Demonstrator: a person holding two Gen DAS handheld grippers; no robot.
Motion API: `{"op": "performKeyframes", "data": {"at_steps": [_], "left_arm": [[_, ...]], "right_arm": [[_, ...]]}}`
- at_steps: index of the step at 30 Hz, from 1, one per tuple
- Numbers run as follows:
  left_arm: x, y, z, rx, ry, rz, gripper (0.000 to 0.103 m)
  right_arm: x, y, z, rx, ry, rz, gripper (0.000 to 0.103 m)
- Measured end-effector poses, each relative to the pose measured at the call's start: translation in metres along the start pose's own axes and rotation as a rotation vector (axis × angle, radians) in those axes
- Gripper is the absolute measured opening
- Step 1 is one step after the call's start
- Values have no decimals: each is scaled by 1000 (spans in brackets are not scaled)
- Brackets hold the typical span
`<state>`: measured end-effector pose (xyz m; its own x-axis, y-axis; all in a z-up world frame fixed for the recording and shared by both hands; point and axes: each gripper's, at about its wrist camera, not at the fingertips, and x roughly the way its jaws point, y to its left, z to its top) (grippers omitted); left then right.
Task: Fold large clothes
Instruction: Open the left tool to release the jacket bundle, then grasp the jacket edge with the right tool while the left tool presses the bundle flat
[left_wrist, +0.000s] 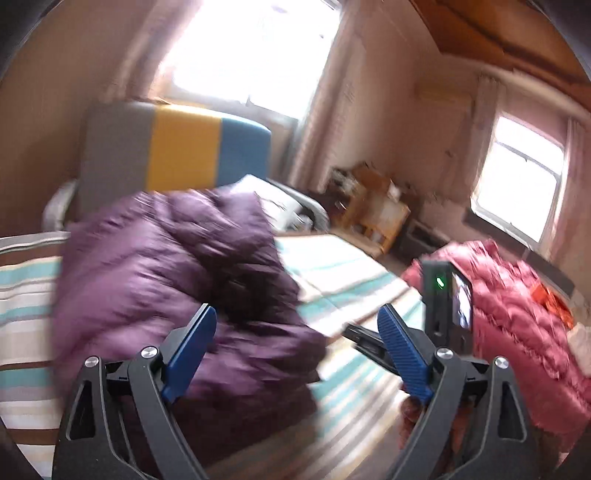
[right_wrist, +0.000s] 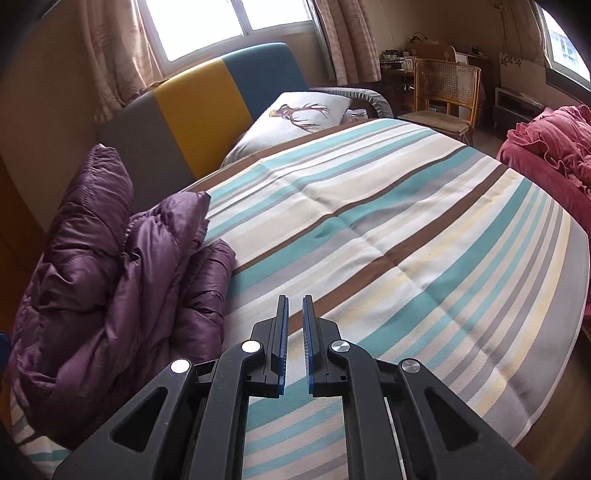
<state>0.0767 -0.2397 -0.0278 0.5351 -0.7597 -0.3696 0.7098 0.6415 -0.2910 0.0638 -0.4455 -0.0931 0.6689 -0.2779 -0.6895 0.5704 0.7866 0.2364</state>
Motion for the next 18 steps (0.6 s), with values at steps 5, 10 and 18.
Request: {"op": "performKeyframes", "data": {"at_steps": [5, 10, 18], "left_arm": [[-37, 88, 1, -181, -82, 253, 87], [-23, 140, -9, -225, 7, 342, 81], [15, 112, -29, -51, 111, 315, 74]], "right_arm": [[-16, 20, 5, -26, -20, 66, 7], [-39, 49, 9, -70, -62, 128, 41], [-63, 125, 35, -283, -168, 187, 31]]}}
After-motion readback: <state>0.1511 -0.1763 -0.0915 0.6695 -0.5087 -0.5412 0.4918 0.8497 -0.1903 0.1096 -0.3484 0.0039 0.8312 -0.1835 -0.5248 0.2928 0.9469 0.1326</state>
